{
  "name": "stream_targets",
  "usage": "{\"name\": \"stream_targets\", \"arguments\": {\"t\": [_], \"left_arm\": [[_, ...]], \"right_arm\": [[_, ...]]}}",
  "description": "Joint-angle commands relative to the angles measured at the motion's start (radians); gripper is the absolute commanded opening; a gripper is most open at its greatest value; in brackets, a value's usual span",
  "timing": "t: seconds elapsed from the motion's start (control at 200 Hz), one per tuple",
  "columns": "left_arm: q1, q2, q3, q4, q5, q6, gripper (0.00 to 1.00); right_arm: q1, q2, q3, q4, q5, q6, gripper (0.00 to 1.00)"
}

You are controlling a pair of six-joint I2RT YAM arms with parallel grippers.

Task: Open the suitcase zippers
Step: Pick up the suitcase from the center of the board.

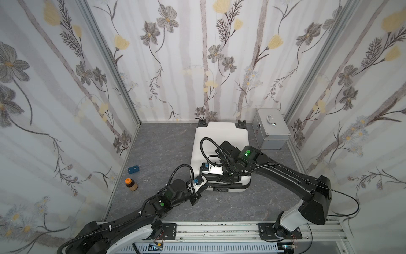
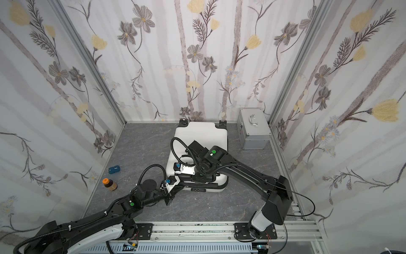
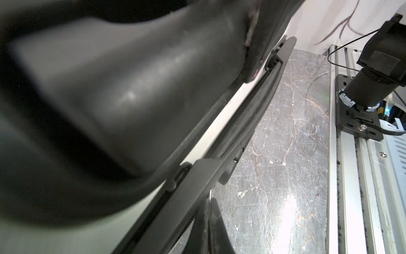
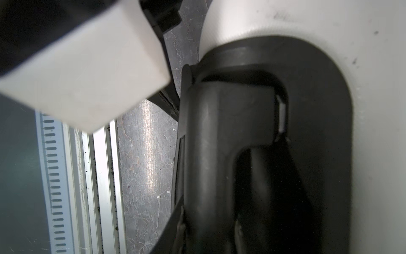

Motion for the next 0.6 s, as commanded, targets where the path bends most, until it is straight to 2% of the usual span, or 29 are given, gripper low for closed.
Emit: {"name": "stream_targets", "arguments": {"t": [0.0, 0.045, 0.13, 0.18, 0.235, 0.415, 0.595], "left_arm": [[0.003, -0.021, -0.012, -0.016, -0.044, -0.015, 0.05], [0.001, -0.031, -0.019, -0.021, -0.049, -0.011, 0.04], [0.001, -0.05, -0.018, -0.04, -0.056, -0.006, 0.04], [0.002, -0.062, -0.018, -0.047, -0.061, -0.009, 0.05], [0.001, -0.075, -0.019, -0.053, -0.066, -0.011, 0.1], [0.001, -0.105, -0.025, -0.052, -0.023, -0.03, 0.36], [0.002, -0.092, -0.068, 0.079, -0.025, -0.138, 0.39]], "right_arm": [[0.003, 0.071, 0.03, -0.084, -0.008, -0.057, 0.38], [0.002, 0.094, 0.047, -0.106, -0.005, -0.06, 0.34], [0.002, 0.127, 0.082, -0.133, 0.014, -0.058, 0.16], [0.001, 0.13, 0.095, -0.129, 0.026, -0.056, 0.1], [-0.005, 0.123, 0.111, -0.114, 0.026, -0.055, 0.0], [-0.054, 0.048, 0.184, -0.036, -0.079, -0.063, 0.0], [-0.111, -0.017, 0.229, 0.095, -0.201, -0.042, 0.0]]}}
